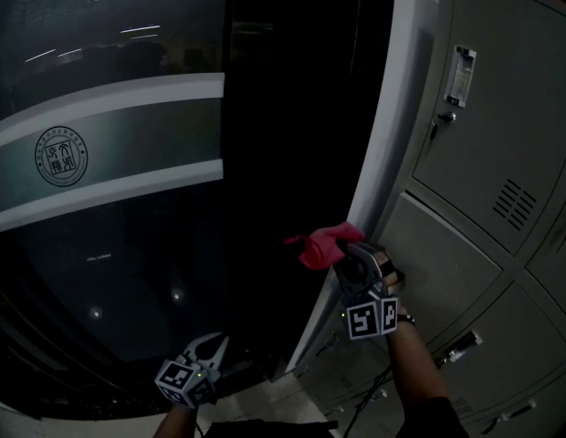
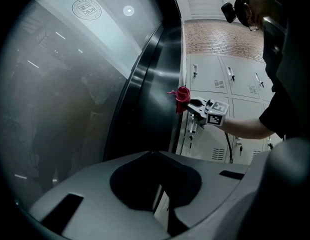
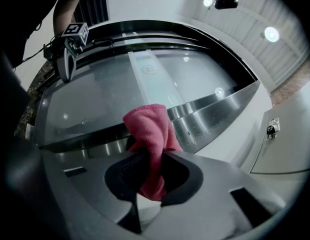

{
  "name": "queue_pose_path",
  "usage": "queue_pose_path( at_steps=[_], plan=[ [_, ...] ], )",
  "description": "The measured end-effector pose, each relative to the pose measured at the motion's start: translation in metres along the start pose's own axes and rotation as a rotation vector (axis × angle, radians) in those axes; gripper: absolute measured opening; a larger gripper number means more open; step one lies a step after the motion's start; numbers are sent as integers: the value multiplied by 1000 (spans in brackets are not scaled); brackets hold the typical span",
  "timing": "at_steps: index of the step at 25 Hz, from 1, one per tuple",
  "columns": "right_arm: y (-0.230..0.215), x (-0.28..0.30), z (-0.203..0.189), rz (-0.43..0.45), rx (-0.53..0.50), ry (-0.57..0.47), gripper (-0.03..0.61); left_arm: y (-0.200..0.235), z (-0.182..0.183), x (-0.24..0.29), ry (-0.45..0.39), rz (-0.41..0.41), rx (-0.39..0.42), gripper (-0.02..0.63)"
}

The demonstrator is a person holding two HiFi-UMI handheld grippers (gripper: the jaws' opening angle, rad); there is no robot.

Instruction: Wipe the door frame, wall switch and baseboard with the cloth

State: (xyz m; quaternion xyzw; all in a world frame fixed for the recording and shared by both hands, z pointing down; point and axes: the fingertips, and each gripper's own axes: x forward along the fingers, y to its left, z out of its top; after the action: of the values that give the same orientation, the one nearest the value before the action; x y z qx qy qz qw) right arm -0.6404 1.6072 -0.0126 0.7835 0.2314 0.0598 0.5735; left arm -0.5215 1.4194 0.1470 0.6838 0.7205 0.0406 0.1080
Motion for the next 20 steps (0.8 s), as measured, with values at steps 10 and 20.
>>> queue_pose_path(
  at_steps=[10, 20],
  plan=[
    [46, -8, -16, 65, 52, 36, 55, -3, -10, -5, 18, 20, -16, -6],
    [94, -17, -30, 147, 82, 68, 55, -4, -17, -14, 38, 40, -18, -6]
  ],
)
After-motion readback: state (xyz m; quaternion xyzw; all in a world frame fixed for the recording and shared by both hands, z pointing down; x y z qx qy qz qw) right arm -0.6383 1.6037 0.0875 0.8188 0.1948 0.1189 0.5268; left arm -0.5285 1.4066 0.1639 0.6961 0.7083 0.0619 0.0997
